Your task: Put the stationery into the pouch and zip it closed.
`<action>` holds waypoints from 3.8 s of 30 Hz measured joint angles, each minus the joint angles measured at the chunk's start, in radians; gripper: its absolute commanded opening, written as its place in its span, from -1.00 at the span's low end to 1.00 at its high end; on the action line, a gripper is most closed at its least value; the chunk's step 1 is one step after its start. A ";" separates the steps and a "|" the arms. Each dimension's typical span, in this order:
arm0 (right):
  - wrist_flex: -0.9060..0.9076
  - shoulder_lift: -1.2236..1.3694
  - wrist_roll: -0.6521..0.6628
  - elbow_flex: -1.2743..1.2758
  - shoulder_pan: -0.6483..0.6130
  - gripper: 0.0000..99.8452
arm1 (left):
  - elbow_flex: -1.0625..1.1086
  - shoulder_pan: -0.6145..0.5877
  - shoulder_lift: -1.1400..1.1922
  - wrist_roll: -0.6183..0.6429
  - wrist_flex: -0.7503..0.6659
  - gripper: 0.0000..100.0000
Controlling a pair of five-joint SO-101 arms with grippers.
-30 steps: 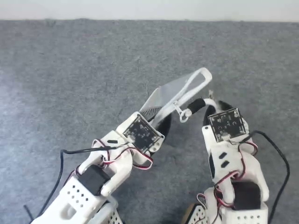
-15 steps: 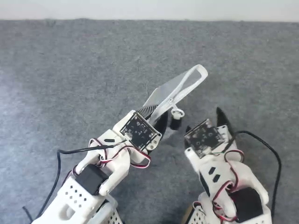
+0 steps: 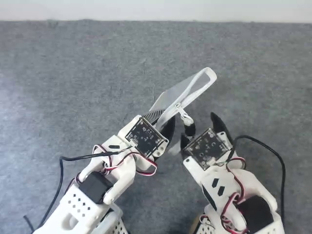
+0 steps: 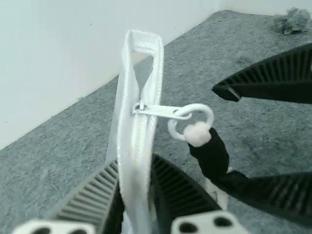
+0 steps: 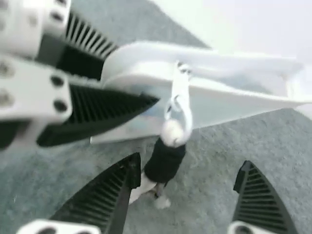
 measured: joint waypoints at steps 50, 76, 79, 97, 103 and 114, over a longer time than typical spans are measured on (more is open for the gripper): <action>-0.404 -0.233 -0.009 0.183 0.262 -0.99 | -0.002 -0.002 0.000 0.000 0.000 -0.98; -0.143 -0.233 -0.058 0.092 0.035 -0.61 | -0.002 -0.002 0.000 0.000 0.000 -0.98; -0.147 -0.233 -0.064 0.092 0.008 -0.61 | -0.002 -0.002 0.000 0.000 0.000 -0.98; -0.407 -0.233 -0.068 0.265 -0.005 -0.75 | -0.002 -0.002 0.000 0.000 0.000 -0.98; -0.428 -0.233 -0.068 0.273 0.057 -0.76 | -0.002 -0.002 0.000 0.000 0.000 -0.98; -0.434 -0.233 -0.069 0.273 0.069 -0.89 | -0.002 -0.002 0.000 0.000 0.000 -0.98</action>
